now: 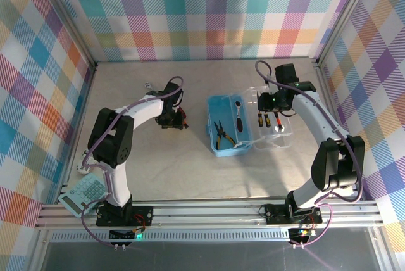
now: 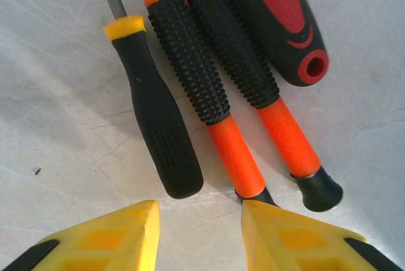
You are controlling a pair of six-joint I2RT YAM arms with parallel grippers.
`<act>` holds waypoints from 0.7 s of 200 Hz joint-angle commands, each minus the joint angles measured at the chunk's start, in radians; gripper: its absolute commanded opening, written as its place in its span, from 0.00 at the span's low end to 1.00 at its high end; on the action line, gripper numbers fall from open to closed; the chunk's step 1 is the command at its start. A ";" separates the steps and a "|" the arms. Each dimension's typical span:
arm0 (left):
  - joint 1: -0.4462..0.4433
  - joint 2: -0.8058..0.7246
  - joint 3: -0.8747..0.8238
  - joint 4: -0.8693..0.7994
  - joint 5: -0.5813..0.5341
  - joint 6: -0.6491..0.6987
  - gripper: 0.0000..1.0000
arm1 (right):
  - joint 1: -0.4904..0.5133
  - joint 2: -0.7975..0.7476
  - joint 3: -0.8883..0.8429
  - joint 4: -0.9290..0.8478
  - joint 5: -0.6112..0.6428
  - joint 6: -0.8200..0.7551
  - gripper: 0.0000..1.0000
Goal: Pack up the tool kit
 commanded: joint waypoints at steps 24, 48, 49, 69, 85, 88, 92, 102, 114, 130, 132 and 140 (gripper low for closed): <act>-0.002 -0.007 0.014 0.003 0.030 -0.007 0.36 | 0.009 -0.045 0.008 -0.017 -0.013 -0.015 0.37; -0.016 -0.033 0.015 -0.001 0.038 -0.009 0.36 | 0.010 -0.047 0.003 -0.011 -0.016 -0.014 0.37; -0.017 -0.033 0.016 -0.001 0.039 -0.009 0.36 | 0.009 -0.047 0.002 -0.012 -0.016 -0.014 0.37; -0.028 -0.044 0.017 0.001 0.049 -0.012 0.36 | 0.010 -0.045 0.002 -0.010 -0.019 -0.014 0.37; -0.030 -0.040 0.018 0.008 0.055 -0.017 0.37 | 0.012 -0.046 0.000 -0.010 -0.021 -0.014 0.37; -0.030 -0.039 0.020 0.010 0.056 -0.017 0.38 | 0.012 -0.046 0.000 -0.010 -0.021 -0.014 0.37; -0.030 -0.037 0.020 0.011 0.057 -0.018 0.38 | 0.011 -0.046 0.000 -0.009 -0.021 -0.014 0.37; -0.030 -0.027 0.025 0.012 0.060 -0.019 0.40 | 0.011 -0.047 -0.001 -0.009 -0.021 -0.014 0.37; -0.031 -0.016 0.027 0.019 0.065 -0.022 0.41 | 0.012 -0.047 -0.004 -0.009 -0.022 -0.015 0.37; -0.032 -0.005 0.032 0.024 0.068 -0.025 0.42 | 0.012 -0.048 -0.007 -0.007 -0.024 -0.015 0.37; -0.032 -0.005 0.033 0.024 0.069 -0.025 0.42 | 0.012 -0.048 -0.007 -0.007 -0.024 -0.015 0.37; -0.032 -0.007 0.032 0.029 0.071 -0.026 0.42 | 0.012 -0.048 -0.009 -0.007 -0.025 -0.015 0.37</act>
